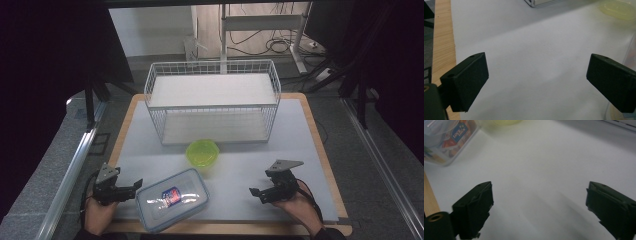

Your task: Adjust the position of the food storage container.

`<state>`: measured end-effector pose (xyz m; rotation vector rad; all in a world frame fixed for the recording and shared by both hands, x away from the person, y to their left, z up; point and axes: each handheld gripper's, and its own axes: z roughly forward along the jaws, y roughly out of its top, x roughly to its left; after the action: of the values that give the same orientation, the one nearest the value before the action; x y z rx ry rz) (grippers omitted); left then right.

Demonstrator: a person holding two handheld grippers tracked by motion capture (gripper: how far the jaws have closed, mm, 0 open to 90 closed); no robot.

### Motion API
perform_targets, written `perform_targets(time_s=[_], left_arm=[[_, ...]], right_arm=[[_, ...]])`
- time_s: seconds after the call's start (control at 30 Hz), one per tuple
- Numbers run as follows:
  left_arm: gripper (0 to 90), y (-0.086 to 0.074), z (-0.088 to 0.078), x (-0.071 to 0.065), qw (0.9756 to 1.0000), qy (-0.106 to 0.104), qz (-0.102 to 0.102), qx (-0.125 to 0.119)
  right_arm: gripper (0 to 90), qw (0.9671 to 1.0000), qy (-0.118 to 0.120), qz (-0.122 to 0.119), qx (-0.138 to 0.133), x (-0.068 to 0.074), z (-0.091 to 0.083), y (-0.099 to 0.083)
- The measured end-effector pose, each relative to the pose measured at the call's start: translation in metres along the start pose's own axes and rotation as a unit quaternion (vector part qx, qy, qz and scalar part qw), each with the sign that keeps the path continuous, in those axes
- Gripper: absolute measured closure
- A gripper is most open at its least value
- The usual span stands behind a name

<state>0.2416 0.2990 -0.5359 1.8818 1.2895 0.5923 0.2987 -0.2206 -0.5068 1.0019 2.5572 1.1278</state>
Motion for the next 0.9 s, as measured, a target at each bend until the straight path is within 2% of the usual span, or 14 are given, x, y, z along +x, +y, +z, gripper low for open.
perform_targets(time_s=[0.2,0.23,0.3,0.33,0.37,0.4,0.43,0.47,0.5,0.53,0.57,0.7,0.77,0.9], left_arm=[[3.8,0.000,0.000,0.000,1.0000,0.000,0.000,-0.001],[3.8,0.000,0.000,0.000,1.0000,-0.001,0.000,-0.001],[3.8,0.001,0.000,0.000,1.0000,-0.001,0.000,-0.002],[3.8,0.001,0.000,0.000,1.0000,-0.001,0.000,-0.002],[3.9,0.001,0.000,0.000,1.0000,-0.002,-0.001,-0.002],[3.9,0.001,0.000,0.000,1.0000,-0.002,-0.001,-0.002],[3.9,0.001,0.000,0.000,1.0000,-0.002,0.000,-0.001],[4.0,0.001,0.000,0.000,1.0000,-0.002,0.000,-0.001],[4.1,0.001,0.000,0.000,1.0000,-0.005,0.001,-0.003],[4.2,0.001,0.000,0.000,1.0000,-0.005,0.001,-0.003],[4.5,0.001,0.000,-0.001,1.0000,-0.007,0.002,-0.003],[4.6,0.001,0.001,-0.001,0.9999,-0.010,0.005,0.000],[4.7,0.001,0.001,-0.002,0.9999,-0.012,0.006,0.000],[4.8,0.001,0.001,-0.002,0.9999,-0.014,0.006,0.001]], right_arm=[[28.5,0.9998,0.015,-0.009,-0.006,0.009,-0.001,0.017],[38.6,0.9997,0.018,-0.019,0.002,0.012,0.002,0.025],[48.0,0.9993,0.025,-0.028,0.007,0.013,0.007,0.036],[48.0,0.9993,0.025,-0.028,0.007,0.013,0.007,0.036],[56.4,0.9987,0.034,-0.037,0.006,0.014,0.013,0.049],[56.4,0.9987,0.034,-0.037,0.006,0.014,0.013,0.049],[65.5,0.9980,0.040,-0.048,0.007,0.016,0.021,0.062],[65.5,0.9980,0.040,-0.048,0.007,0.016,0.021,0.062],[74.0,0.9969,0.042,-0.067,0.006,0.019,0.029,0.077],[74.0,0.9969,0.042,-0.067,0.006,0.019,0.029,0.077],[81.3,0.9954,0.046,-0.085,0.003,0.023,0.037,0.092],[89.3,0.9934,0.050,-0.103,-0.003,0.028,0.050,0.115],[89.5,0.9924,0.052,-0.111,-0.010,0.033,0.066,0.135],[89.6,0.9918,0.065,-0.108,-0.018,0.040,0.089,0.154]])
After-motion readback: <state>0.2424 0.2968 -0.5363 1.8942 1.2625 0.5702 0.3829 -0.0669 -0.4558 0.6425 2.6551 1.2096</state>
